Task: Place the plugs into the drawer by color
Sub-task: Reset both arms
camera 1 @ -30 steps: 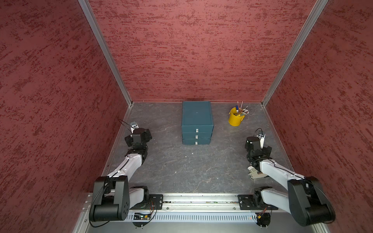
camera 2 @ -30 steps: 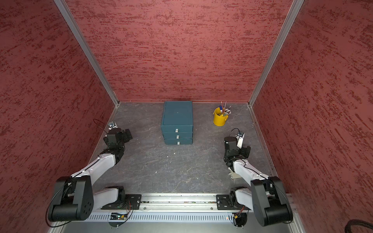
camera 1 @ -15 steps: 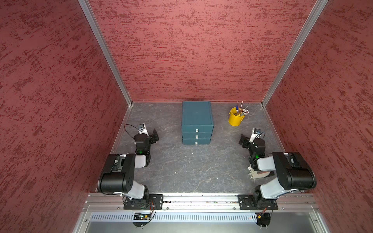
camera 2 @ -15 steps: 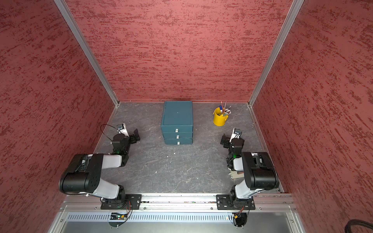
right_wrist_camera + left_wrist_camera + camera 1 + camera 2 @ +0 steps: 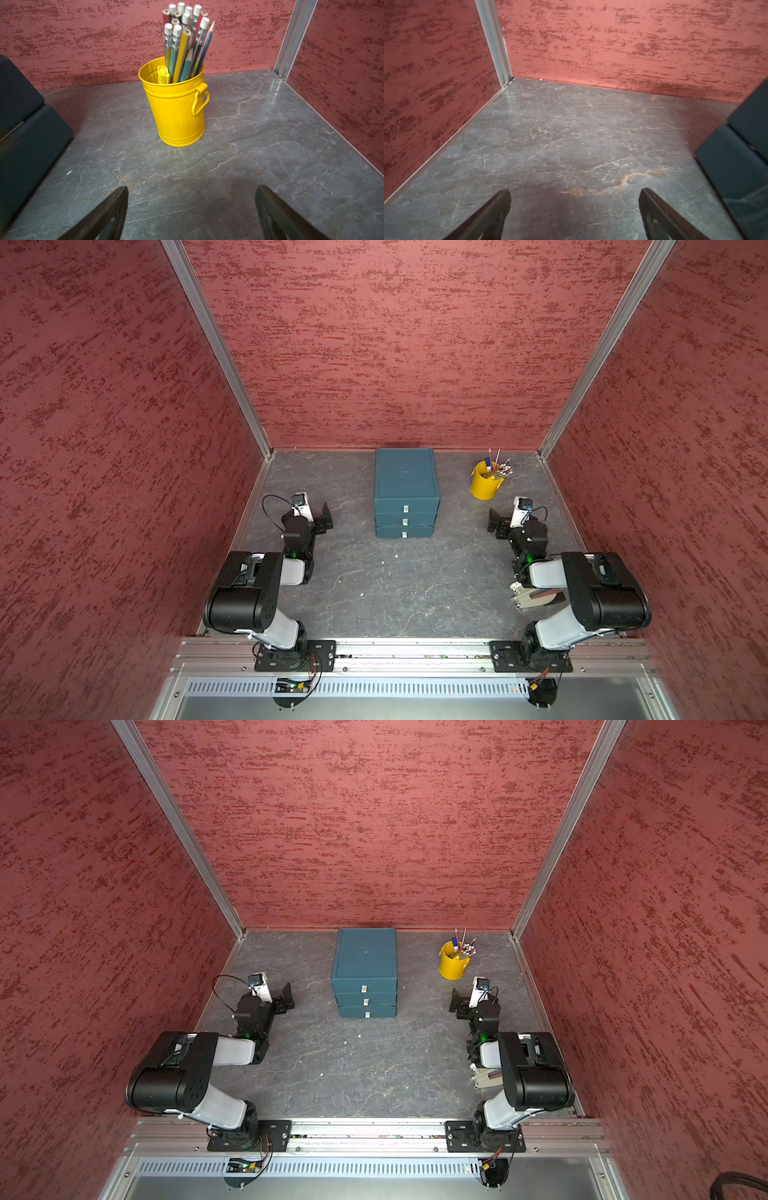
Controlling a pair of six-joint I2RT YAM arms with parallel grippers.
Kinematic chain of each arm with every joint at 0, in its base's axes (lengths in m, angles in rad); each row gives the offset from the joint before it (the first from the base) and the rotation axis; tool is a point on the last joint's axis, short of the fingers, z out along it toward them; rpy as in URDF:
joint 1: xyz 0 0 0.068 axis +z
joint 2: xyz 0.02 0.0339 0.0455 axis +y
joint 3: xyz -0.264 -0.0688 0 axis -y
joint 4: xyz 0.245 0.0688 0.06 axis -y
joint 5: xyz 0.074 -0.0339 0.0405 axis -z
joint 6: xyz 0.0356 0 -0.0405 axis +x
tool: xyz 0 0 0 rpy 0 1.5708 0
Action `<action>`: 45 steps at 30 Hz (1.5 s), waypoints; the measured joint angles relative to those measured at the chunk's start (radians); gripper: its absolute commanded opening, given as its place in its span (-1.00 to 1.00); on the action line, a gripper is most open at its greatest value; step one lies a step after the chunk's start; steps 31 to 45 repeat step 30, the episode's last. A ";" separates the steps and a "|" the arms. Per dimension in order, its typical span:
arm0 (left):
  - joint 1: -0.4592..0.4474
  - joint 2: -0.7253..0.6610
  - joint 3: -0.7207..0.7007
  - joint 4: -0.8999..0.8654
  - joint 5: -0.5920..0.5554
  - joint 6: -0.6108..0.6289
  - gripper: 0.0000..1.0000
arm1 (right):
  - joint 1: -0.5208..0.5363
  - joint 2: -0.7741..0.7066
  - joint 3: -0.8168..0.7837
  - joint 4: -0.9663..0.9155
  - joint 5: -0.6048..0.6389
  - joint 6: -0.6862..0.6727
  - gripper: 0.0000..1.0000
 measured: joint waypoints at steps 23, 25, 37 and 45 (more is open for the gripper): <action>0.024 0.000 0.003 -0.013 0.035 0.018 0.99 | 0.000 0.000 0.001 0.000 -0.010 0.000 0.97; 0.024 0.000 0.003 -0.013 0.036 0.018 1.00 | 0.000 0.000 0.001 0.000 -0.010 0.000 0.97; 0.024 0.000 0.003 -0.013 0.036 0.018 0.99 | 0.010 0.000 0.028 -0.040 -0.003 -0.011 0.97; 0.024 0.000 0.003 -0.013 0.036 0.018 0.99 | 0.010 0.000 0.028 -0.040 -0.003 -0.011 0.97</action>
